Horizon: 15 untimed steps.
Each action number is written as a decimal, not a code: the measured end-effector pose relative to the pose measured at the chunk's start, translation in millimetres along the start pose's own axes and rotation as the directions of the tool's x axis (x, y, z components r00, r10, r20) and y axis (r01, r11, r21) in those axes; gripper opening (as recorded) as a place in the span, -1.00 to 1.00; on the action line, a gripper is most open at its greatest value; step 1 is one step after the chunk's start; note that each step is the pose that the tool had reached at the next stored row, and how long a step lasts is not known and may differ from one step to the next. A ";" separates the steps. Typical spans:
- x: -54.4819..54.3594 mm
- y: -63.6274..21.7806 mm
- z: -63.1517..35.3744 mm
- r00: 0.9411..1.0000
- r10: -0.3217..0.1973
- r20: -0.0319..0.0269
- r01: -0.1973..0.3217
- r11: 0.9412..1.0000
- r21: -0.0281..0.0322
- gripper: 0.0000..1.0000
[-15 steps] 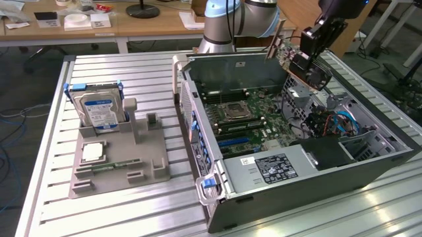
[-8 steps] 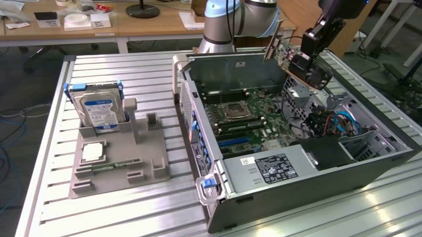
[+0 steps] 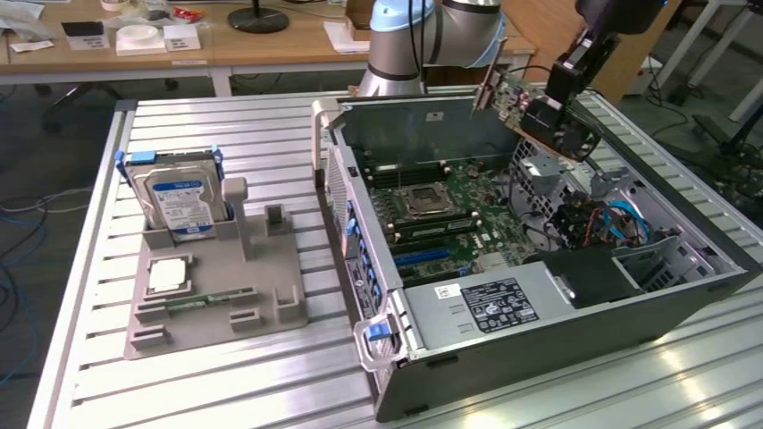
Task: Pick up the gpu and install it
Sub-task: 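Insert the gpu into the slot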
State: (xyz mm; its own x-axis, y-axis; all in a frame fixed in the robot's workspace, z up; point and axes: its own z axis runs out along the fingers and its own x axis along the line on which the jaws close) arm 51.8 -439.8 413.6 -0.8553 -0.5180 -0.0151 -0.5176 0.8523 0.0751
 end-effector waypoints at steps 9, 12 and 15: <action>0.0 0.0 0.4 0.987 -0.157 -0.012 0.157 0.988 -0.003 -0.47; 0.0 0.0 0.5 0.977 -0.211 -0.016 0.211 0.978 -0.005 -0.47; 0.0 -0.1 0.6 0.966 -0.259 -0.019 0.259 0.966 -0.006 -0.47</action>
State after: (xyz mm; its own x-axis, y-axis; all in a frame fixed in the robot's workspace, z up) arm 51.8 -439.8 413.1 -0.6914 -0.7223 -0.0151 -0.7212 0.6887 0.0751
